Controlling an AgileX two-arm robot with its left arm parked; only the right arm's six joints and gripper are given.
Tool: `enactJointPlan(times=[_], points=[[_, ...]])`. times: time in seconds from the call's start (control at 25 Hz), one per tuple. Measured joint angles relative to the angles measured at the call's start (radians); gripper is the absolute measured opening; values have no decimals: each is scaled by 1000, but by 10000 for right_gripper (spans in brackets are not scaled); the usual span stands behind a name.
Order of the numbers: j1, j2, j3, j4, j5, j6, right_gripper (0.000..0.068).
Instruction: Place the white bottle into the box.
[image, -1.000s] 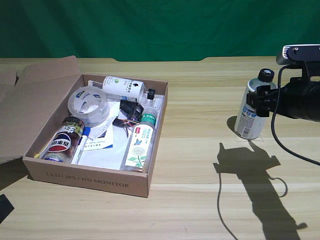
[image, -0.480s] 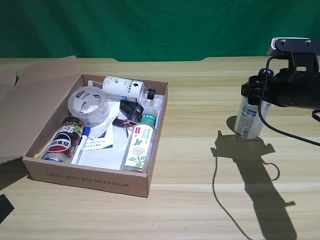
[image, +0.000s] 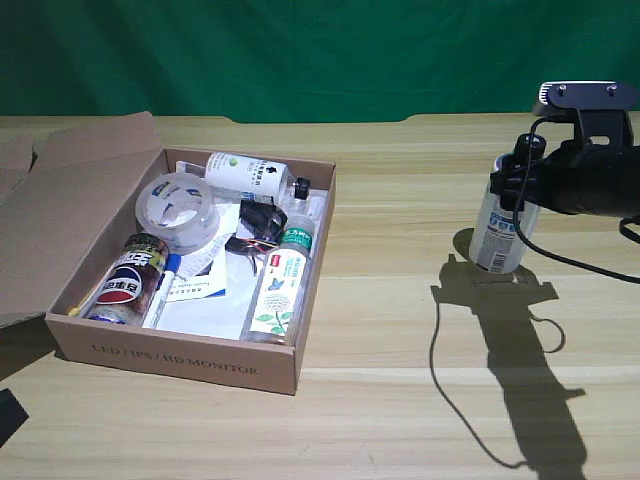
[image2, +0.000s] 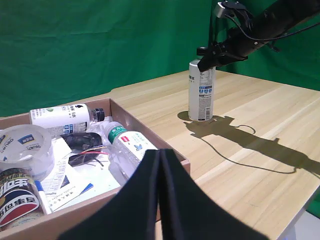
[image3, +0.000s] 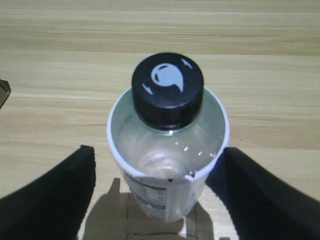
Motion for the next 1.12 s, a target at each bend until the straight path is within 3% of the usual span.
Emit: enactJointPlan(times=[0.76,0.88,1.12], points=[[3,238,-68,31,34,2,579],[3,274,-79,22,34,-28,518],[3,278,-114,3,44,-130,152]])
